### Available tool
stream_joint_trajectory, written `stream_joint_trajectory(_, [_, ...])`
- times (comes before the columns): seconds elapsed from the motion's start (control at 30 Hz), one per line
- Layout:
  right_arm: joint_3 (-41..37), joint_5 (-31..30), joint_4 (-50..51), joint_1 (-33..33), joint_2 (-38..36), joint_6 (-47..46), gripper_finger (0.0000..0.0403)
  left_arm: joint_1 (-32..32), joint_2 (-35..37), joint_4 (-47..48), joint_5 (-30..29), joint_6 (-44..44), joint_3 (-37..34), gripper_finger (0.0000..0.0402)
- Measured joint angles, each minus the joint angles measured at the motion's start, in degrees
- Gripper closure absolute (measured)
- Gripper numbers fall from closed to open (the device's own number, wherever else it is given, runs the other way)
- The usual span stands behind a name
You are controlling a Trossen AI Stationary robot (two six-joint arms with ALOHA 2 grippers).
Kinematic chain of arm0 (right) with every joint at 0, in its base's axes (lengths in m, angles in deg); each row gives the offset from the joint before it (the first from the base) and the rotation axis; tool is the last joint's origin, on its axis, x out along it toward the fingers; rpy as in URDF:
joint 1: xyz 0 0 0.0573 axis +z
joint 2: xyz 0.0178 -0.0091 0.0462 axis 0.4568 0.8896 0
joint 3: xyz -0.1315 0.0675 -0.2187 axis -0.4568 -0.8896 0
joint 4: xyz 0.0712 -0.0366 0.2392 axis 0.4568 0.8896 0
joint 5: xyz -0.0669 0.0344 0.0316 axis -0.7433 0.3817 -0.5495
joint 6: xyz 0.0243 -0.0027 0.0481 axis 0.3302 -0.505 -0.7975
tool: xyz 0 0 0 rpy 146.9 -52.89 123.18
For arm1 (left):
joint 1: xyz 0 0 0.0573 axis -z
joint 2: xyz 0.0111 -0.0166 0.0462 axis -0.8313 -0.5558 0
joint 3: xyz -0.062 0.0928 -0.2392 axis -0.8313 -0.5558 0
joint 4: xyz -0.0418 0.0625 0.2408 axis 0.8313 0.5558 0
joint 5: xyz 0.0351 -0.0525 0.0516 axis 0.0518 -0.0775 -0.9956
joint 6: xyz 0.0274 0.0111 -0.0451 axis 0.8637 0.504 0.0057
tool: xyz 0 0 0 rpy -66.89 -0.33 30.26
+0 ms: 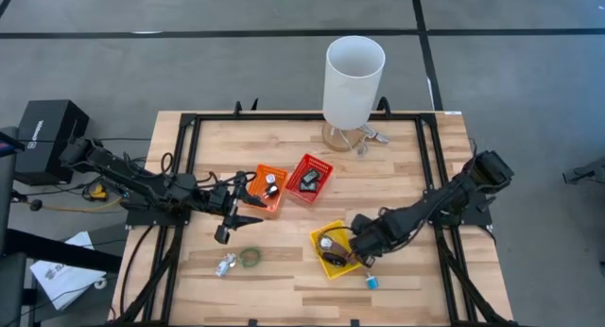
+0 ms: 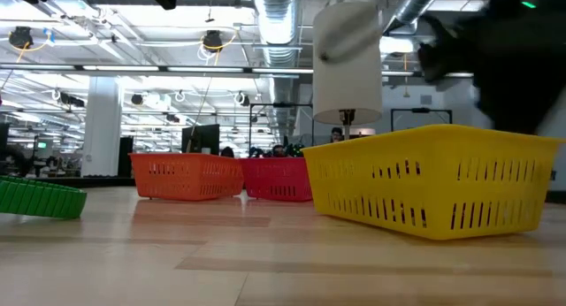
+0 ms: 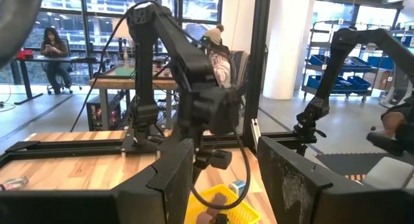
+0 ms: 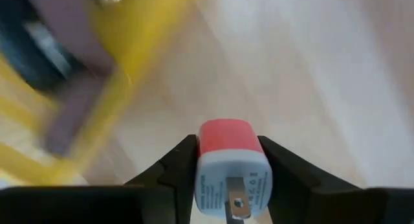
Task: Pick & Place Office items
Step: Put the pink charger adapter into the orange bin
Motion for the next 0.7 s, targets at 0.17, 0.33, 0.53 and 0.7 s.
stream_joint_trajectory(0.17, [8.32, -6.83, 1.56, -3.88, -0.02, 13.4, 0.0273, 0.0, 0.0, -0.01, 0.0, 0.0, 0.0, 0.0235])
stream_joint_trajectory(0.33, [22.06, -11.43, 12.77, -8.01, -0.02, 28.31, 0.0258, 0.01, 0.0, 0.01, 0.0, 0.0, 0.0, 0.0235])
stream_joint_trajectory(0.53, [39.66, -21.16, 27.92, -12.92, -1.6, 39.74, 0.0278, 0.01, 0.0, -0.02, -0.01, -0.09, 0.0, 0.0235])
stream_joint_trajectory(0.7, [35.6, -26.57, 24.28, -16.13, -9.32, 42.47, 0.0265, -0.01, 0.0, 0.04, -0.01, -0.2, 0.0, 0.0235])
